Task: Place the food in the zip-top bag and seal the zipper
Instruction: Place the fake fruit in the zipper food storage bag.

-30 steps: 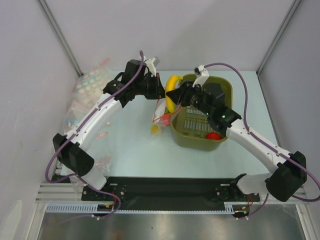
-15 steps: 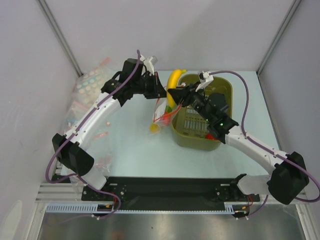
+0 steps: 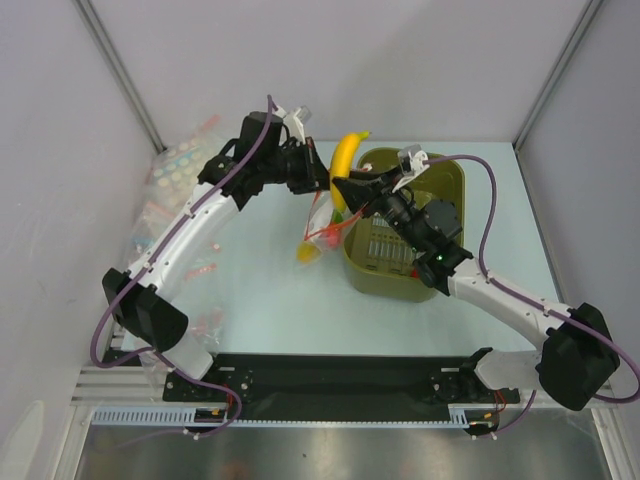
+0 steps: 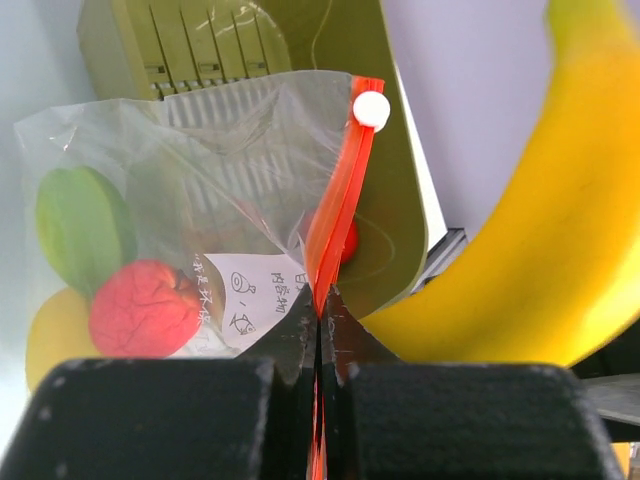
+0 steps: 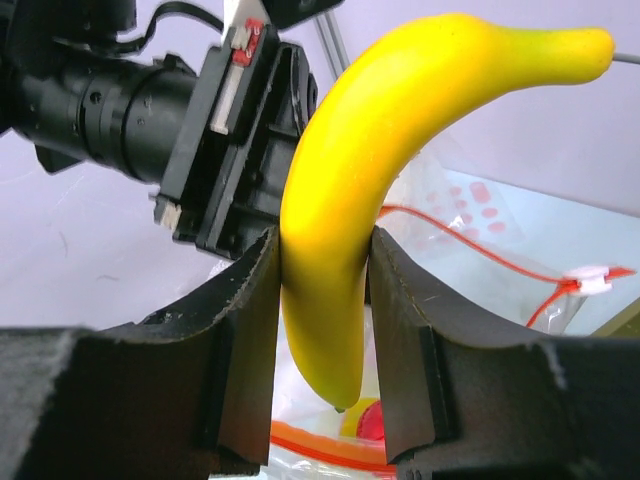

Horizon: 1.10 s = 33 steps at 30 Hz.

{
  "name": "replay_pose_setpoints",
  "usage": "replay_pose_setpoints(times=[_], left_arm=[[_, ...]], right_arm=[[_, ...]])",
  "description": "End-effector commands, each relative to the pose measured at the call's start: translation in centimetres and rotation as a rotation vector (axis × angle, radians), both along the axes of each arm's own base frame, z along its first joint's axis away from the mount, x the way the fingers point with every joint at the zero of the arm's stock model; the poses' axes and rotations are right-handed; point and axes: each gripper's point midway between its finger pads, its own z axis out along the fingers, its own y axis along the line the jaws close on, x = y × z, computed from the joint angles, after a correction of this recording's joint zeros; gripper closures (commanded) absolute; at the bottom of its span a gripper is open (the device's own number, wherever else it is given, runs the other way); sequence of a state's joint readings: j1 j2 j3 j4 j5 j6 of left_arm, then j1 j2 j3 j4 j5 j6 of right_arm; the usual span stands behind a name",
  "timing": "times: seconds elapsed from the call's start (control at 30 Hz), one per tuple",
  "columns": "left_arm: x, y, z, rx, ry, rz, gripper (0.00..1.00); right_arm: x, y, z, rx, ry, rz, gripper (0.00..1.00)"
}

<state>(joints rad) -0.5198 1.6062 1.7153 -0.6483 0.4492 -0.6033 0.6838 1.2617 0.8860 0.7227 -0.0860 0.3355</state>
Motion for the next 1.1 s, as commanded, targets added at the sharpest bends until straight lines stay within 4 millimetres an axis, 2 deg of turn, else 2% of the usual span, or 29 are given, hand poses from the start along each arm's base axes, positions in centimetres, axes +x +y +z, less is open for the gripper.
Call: replay_pose_setpoints(times=[0.0, 0.07, 0.33, 0.47, 0.6, 0.73, 0.77, 0.83, 0.87, 0.97, 1.07], left_arm=[[-0.9, 0.1, 6.7, -0.139, -0.098, -0.012, 1.0], [-0.9, 0.4, 7.0, -0.149, -0.095, -0.002, 1.0], [-1.0, 0.8, 7.4, -0.168, -0.085, 0.007, 1.0], [-1.0, 0.8, 7.6, -0.175, -0.084, 0.004, 1.0], [-0.9, 0.7, 7.4, -0.177, -0.075, -0.005, 1.0], [-0.7, 0.8, 7.0, -0.166, -0.077, -0.001, 1.0], [-0.6, 0.9, 6.9, -0.163, -0.076, 0.002, 1.0], [-0.7, 0.9, 6.7, -0.156, -0.073, -0.002, 1.0], [-0.7, 1.0, 6.7, -0.154, -0.076, -0.001, 1.0], [-0.7, 1.2, 6.5, -0.142, -0.082, 0.0, 1.0], [-0.7, 1.4, 6.3, -0.13, -0.084, 0.003, 1.0]], right_arm=[[-1.3, -0.2, 2.0, 0.035, -0.109, 0.015, 0.75], [-1.4, -0.2, 1.4, 0.028, -0.099, 0.019, 0.74], [-1.6, -0.2, -3.2, -0.007, -0.032, 0.029, 0.7], [-1.7, -0.4, -4.4, -0.022, -0.01, 0.015, 0.65], [-1.7, 0.5, -5.1, -0.06, 0.006, 0.045, 0.64], [-2.9, 2.0, -5.5, -0.156, -0.043, 0.101, 0.61], [-3.8, 2.9, -5.6, -0.185, -0.061, 0.123, 0.6], [-4.1, 3.2, -6.1, -0.266, -0.092, 0.113, 0.5], [-4.4, 3.4, -6.3, -0.279, -0.092, 0.119, 0.4], [-4.4, 3.0, -6.6, -0.296, -0.087, 0.103, 0.23], [-4.2, 2.4, -6.1, -0.296, -0.088, 0.069, 0.2]])
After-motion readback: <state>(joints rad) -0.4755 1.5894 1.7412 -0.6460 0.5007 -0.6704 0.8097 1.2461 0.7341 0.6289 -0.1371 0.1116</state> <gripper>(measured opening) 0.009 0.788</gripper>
